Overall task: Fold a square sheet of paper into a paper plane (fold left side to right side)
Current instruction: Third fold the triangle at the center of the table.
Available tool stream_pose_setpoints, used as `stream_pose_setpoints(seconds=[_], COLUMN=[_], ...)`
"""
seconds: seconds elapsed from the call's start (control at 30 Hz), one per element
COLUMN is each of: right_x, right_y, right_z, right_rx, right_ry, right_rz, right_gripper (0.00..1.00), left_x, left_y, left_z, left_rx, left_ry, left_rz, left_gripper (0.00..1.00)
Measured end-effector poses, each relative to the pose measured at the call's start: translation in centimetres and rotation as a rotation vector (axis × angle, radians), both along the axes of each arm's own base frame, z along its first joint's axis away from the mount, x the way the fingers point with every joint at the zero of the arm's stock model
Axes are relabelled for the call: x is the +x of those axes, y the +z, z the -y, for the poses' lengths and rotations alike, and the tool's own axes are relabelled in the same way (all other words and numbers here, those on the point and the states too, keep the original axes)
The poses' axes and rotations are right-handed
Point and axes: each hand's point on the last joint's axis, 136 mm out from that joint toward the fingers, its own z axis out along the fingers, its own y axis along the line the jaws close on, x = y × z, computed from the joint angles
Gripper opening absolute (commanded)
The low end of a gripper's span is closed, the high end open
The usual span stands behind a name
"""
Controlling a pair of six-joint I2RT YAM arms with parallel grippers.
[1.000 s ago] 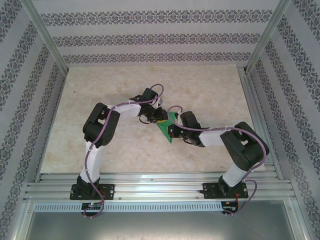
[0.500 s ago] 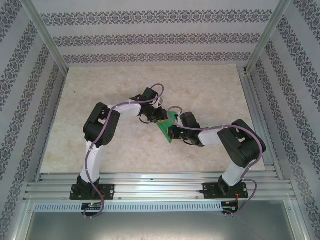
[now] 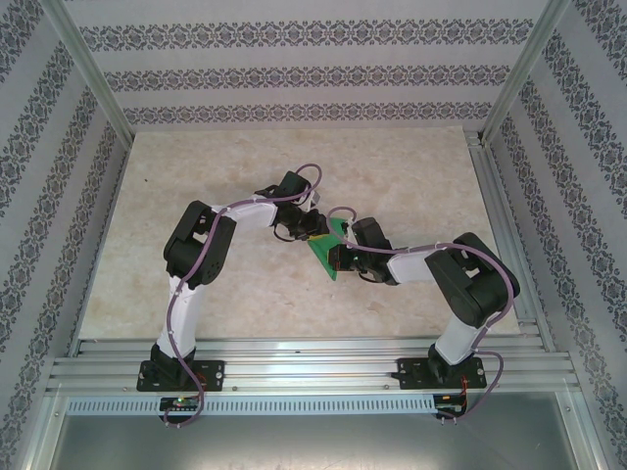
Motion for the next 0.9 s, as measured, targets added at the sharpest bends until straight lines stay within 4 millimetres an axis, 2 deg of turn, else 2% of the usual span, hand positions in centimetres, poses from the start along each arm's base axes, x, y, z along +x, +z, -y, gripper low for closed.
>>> stream_pose_setpoints(seconds=[0.7, 0.9], right_x=[0.06, 0.08], right_y=[0.01, -0.11], right_z=[0.34, 0.33], right_rx=[-0.017, -0.02], right_ry=[-0.004, -0.004], right_rz=[-0.013, -0.017], right_gripper=[0.0, 0.0], left_x=[0.02, 0.04], left_y=[-0.04, 0.22], left_z=[0.03, 0.18], left_rx=[0.016, 0.01], left_ry=[-0.005, -0.01], left_rz=[0.012, 0.013], left_gripper=[0.29, 0.35])
